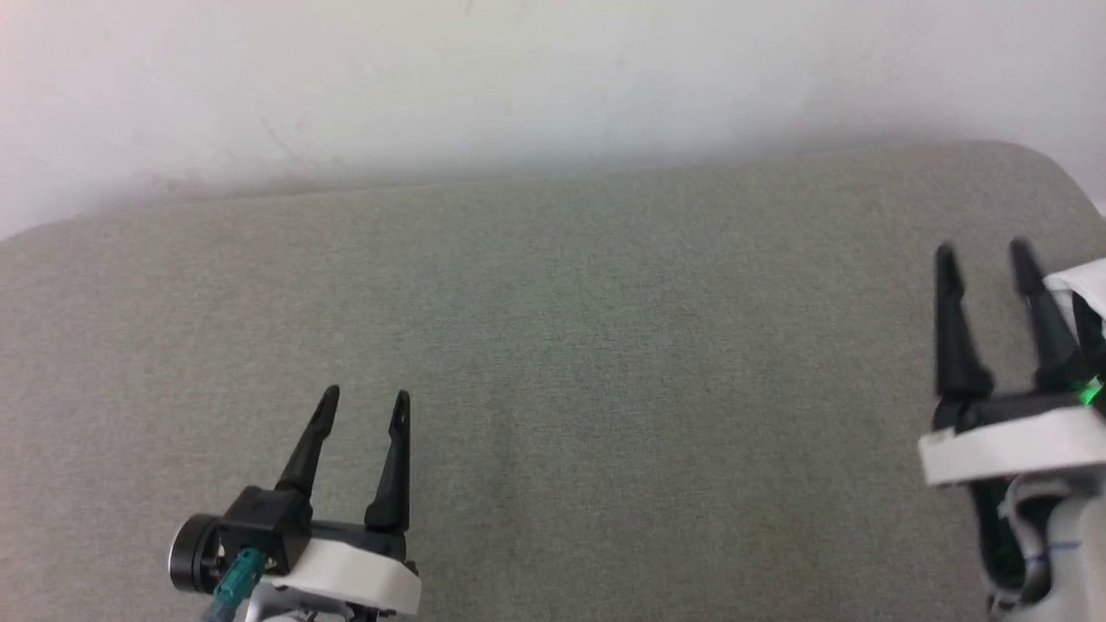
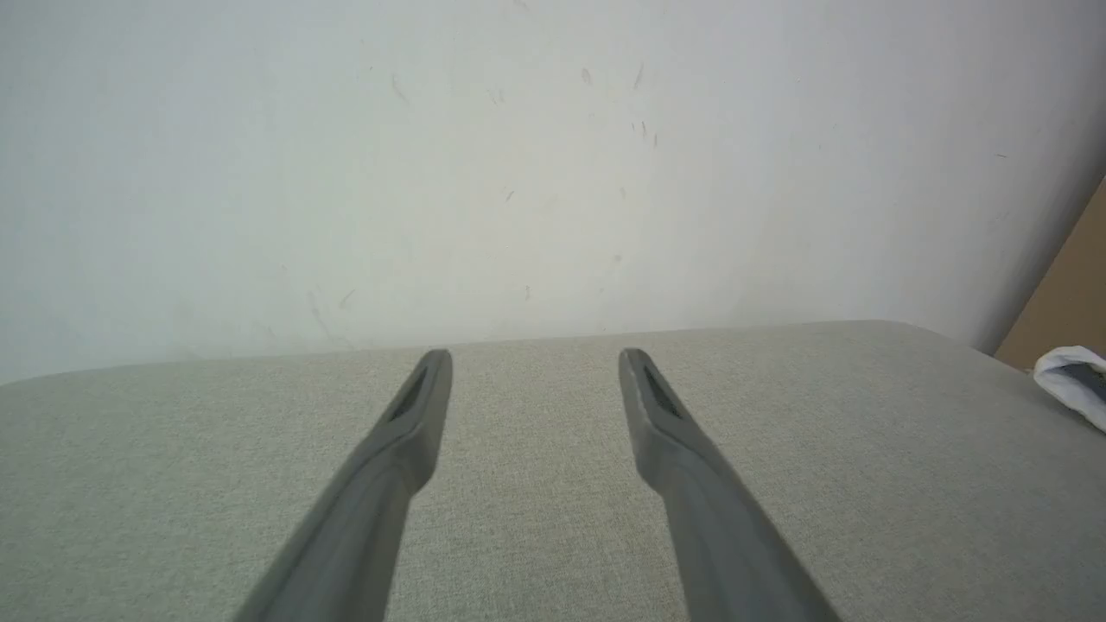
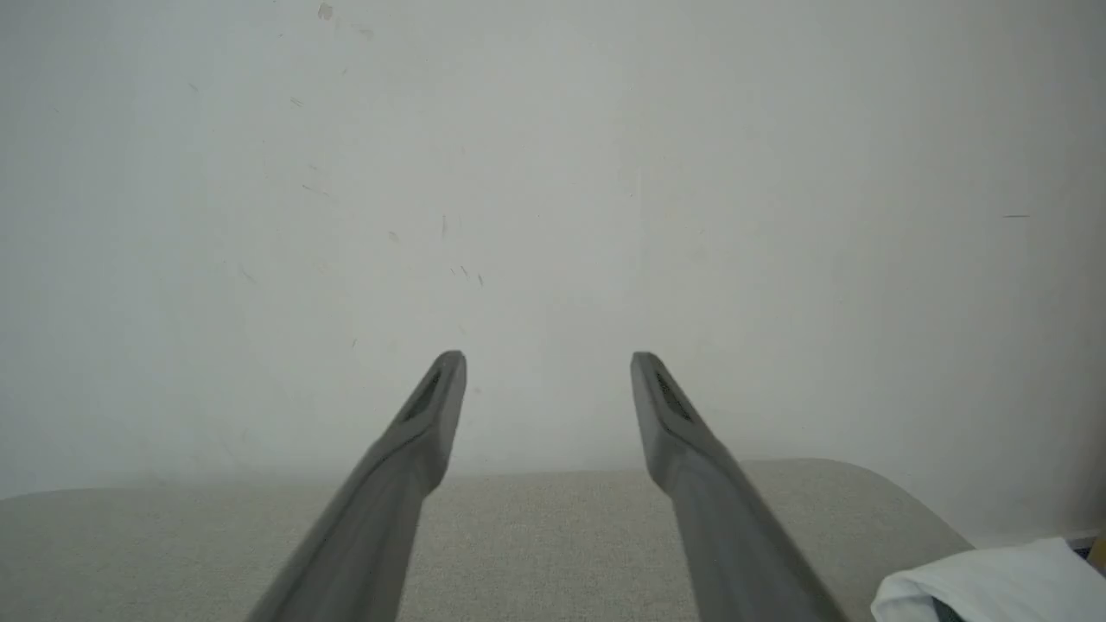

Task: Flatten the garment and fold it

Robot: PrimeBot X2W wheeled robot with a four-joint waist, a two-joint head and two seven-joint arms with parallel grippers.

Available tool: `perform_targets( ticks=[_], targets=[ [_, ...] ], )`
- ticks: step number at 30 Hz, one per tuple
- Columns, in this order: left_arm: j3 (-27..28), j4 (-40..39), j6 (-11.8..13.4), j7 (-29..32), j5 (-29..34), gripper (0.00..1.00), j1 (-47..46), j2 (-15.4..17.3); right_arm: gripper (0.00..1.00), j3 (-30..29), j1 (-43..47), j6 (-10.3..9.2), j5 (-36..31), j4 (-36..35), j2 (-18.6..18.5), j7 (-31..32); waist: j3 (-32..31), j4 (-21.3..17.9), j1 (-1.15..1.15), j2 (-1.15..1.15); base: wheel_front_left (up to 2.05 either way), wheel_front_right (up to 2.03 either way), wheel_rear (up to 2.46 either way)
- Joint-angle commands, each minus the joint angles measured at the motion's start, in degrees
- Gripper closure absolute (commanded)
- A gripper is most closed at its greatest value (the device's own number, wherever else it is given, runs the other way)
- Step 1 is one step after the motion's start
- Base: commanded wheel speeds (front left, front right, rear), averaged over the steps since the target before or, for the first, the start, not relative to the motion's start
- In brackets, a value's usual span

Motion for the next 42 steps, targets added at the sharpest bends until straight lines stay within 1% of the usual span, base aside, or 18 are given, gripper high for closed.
perform_targets(
  ticks=[1, 3, 6, 14, 34, 35, 42],
  targets=[
    [0.4, 0.5, 0.6, -0.1, 0.1, 0.0, 0.8, -0.2, 0.0, 0.3, 1.9, -0.12, 0.7, -0.3, 1.2, 0.0, -1.3, 1.2, 0.01, 0.0, 0.0, 0.0, 0.0],
    [0.5, 1.4, 1.1, -0.1, 0.2, 0.0, 1.6, -0.4, 0.0, 1.3, 4.2, -0.12, 0.5, 0.1, 2.2, -0.1, -1.7, 1.5, 0.01, 0.0, 0.0, 0.0, 0.0],
    [0.6, 2.2, 2.7, -0.1, 0.3, 0.0, 2.3, -0.5, 0.0, 1.6, 6.7, -0.12, 0.3, 1.5, 3.3, -0.6, -2.1, 2.1, 0.01, 0.0, 0.0, 0.0, 0.0],
    [0.3, 3.0, 5.5, -0.1, 0.5, 0.0, 3.0, -0.7, 0.0, 2.8, 9.3, -0.12, -1.6, 4.4, 4.3, -1.3, -2.5, 3.2, 0.01, 0.0, 0.0, 0.0, 0.0],
    [-0.1, 1.9, 6.2, -0.1, -1.4, 0.0, 2.9, -0.9, 0.0, 3.5, 8.8, -0.12, -2.3, 4.5, 4.5, -0.7, -2.4, 3.2, 0.01, 0.0, 0.0, 0.0, 0.0],
    [-0.1, 2.1, 6.1, 0.0, -1.2, 1.0, 2.6, -0.6, 1.0, 3.4, 8.9, 0.0, -2.3, 4.6, 4.4, -0.9, -2.4, 3.2, 0.01, 0.0, 0.0, 0.0, 0.0],
    [0.1, 2.0, 6.1, 0.5, -0.9, 1.0, 2.5, -0.6, 1.0, 3.5, 8.9, 0.0, -2.6, 4.4, 4.4, -0.5, -2.5, 3.2, 0.01, 0.0, 0.0, 0.0, 0.0]
  ],
)
